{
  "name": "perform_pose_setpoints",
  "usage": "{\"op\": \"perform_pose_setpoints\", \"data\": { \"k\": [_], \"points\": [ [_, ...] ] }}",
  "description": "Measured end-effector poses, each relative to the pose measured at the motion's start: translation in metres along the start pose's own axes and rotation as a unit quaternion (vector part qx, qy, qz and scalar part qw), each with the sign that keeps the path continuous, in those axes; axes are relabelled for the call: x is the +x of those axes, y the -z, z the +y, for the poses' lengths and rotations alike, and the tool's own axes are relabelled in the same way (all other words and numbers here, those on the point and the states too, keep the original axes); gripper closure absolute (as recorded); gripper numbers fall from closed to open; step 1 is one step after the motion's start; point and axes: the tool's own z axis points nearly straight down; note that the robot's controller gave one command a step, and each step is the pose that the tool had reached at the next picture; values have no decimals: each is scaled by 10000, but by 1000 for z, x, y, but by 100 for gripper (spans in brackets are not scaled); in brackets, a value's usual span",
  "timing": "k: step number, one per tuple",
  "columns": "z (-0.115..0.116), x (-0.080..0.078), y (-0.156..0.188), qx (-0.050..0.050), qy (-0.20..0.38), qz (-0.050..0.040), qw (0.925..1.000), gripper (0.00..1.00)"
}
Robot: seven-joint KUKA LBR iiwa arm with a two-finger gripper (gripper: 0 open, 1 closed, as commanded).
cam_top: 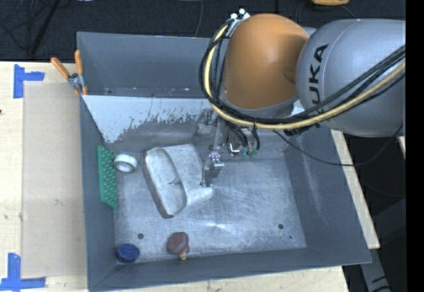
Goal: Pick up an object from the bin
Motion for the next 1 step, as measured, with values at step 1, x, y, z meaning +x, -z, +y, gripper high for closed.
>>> {"op": "perform_pose_setpoints", "data": {
  "k": [1],
  "points": [
    [12,57,-116,-7,896,-37,9960,0]
  ]
}}
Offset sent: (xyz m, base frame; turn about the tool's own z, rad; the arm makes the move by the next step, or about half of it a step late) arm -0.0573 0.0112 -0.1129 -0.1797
